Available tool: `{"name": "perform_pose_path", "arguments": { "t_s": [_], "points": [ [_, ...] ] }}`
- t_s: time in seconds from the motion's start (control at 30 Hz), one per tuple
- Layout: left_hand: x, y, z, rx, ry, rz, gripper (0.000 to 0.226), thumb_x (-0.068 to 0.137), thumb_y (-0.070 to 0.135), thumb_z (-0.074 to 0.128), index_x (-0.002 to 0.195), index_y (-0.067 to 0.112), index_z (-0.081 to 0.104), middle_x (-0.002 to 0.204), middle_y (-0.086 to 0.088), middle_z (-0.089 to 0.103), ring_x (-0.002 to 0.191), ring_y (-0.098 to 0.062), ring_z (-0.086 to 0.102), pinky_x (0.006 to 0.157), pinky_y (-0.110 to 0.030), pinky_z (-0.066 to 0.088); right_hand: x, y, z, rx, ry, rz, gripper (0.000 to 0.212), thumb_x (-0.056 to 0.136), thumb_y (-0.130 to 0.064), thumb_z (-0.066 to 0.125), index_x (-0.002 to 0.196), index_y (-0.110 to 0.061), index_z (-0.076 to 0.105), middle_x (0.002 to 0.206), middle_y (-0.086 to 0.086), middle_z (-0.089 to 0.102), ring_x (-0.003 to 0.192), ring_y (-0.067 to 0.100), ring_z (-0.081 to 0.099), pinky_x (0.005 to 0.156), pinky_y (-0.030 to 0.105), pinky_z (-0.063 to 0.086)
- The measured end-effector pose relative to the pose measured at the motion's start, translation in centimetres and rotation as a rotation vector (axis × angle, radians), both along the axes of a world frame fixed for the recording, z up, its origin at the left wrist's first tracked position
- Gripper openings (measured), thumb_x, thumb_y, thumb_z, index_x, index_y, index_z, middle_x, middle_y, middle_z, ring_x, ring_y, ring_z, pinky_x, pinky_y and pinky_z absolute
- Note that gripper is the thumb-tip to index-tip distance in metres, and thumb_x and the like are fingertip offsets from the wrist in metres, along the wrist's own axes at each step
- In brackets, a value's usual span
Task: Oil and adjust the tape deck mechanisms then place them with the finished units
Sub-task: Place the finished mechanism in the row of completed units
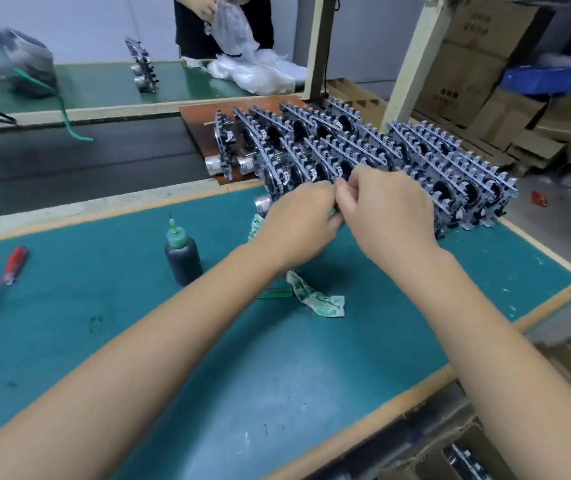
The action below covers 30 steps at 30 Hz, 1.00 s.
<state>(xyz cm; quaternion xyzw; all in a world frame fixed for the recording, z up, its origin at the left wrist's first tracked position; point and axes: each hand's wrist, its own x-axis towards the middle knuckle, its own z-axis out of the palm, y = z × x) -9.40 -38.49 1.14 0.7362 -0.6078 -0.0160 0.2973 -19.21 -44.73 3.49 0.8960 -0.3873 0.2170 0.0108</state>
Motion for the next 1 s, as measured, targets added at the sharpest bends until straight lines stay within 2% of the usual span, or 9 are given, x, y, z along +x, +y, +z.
{"name": "perform_pose_path", "arguments": {
  "t_s": [0.13,0.2,0.3,0.4,0.57,0.67,0.77,0.87,1.0],
  "points": [
    [2.4,9.9,0.8,-0.118,0.079,0.186,0.017,0.084,0.016,0.045,0.073,0.024,0.055,0.069,0.006,0.059,0.064,-0.013,0.05,0.061,-0.035,0.04,3.4,8.1,0.5,0.15,-0.126,0.362,0.028,0.097,-0.034,0.04,0.075,-0.017,0.042,0.062,0.002,0.047,0.064,0.03,0.042,0.056,0.036,0.024],
    [3.8,15.7,0.8,-0.145,0.134,0.315,0.029,0.081,0.015,0.046,0.06,0.036,0.041,0.053,0.014,0.05,0.054,-0.005,0.045,0.054,-0.025,0.032,5.9,12.1,0.3,0.182,-0.107,0.538,0.026,0.097,-0.036,0.039,0.077,-0.02,0.041,0.071,0.006,0.058,0.068,0.032,0.046,0.058,0.036,0.026],
    [5.9,23.0,0.0,-0.134,0.193,0.571,0.034,0.078,0.013,0.044,0.053,0.032,0.032,0.046,0.017,0.048,0.049,-0.011,0.04,0.06,-0.036,0.037,10.2,18.3,-0.5,0.191,-0.06,0.786,0.021,0.099,-0.035,0.035,0.084,-0.02,0.036,0.086,0.004,0.064,0.067,0.03,0.039,0.052,0.036,0.02],
    [8.5,28.2,-1.7,-0.068,0.2,0.793,0.03,0.074,0.009,0.042,0.051,0.024,0.03,0.041,0.007,0.04,0.047,-0.013,0.032,0.048,-0.036,0.025,14.7,23.9,-1.9,0.184,0.018,0.912,0.014,0.099,-0.025,0.034,0.088,-0.017,0.031,0.092,0.006,0.064,0.071,0.031,0.047,0.046,0.034,0.012],
    [13.6,35.1,-3.4,0.072,0.087,1.12,0.028,0.081,0.0,0.045,0.059,0.017,0.04,0.061,-0.003,0.052,0.065,-0.031,0.043,0.05,-0.032,0.023,21.7,31.3,-3.9,0.289,0.075,1.025,0.018,0.1,-0.021,0.034,0.105,-0.01,0.046,0.11,0.013,0.063,0.098,0.037,0.059,0.064,0.035,0.028],
    [17.9,38.6,-3.1,0.065,-0.055,1.327,0.021,0.087,0.008,0.047,0.099,0.016,0.063,0.104,-0.014,0.061,0.096,-0.037,0.054,0.066,-0.034,0.034,26.2,34.9,-3.8,0.365,0.065,1.095,0.027,0.099,-0.023,0.039,0.117,-0.008,0.051,0.119,0.014,0.06,0.108,0.035,0.055,0.069,0.036,0.029],
    [21.4,41.5,-3.1,0.017,-0.064,1.475,0.037,0.091,0.007,0.048,0.128,0.007,0.05,0.131,-0.019,0.045,0.117,-0.037,0.043,0.08,-0.045,0.038,30.6,37.9,-4.0,0.349,0.054,1.151,0.026,0.097,-0.017,0.041,0.118,-0.007,0.052,0.121,0.012,0.057,0.11,0.032,0.053,0.073,0.035,0.032],
    [23.7,43.5,-3.5,-0.064,0.005,1.544,0.042,0.095,0.008,0.046,0.136,0.0,0.038,0.138,-0.022,0.037,0.121,-0.041,0.041,0.092,-0.05,0.036,34.1,40.2,-4.4,0.317,0.103,1.174,0.03,0.095,-0.007,0.038,0.123,-0.008,0.047,0.125,0.013,0.053,0.112,0.032,0.051,0.08,0.036,0.037],
    [26.3,45.3,-3.6,-0.11,0.155,1.544,0.043,0.1,0.016,0.041,0.14,0.002,0.032,0.142,-0.02,0.038,0.123,-0.04,0.044,0.092,-0.048,0.037,37.5,42.0,-4.4,0.234,0.185,1.253,0.051,0.094,-0.003,0.036,0.144,-0.013,0.029,0.14,0.01,0.04,0.121,0.032,0.043,0.091,0.041,0.039]
  ]
}}
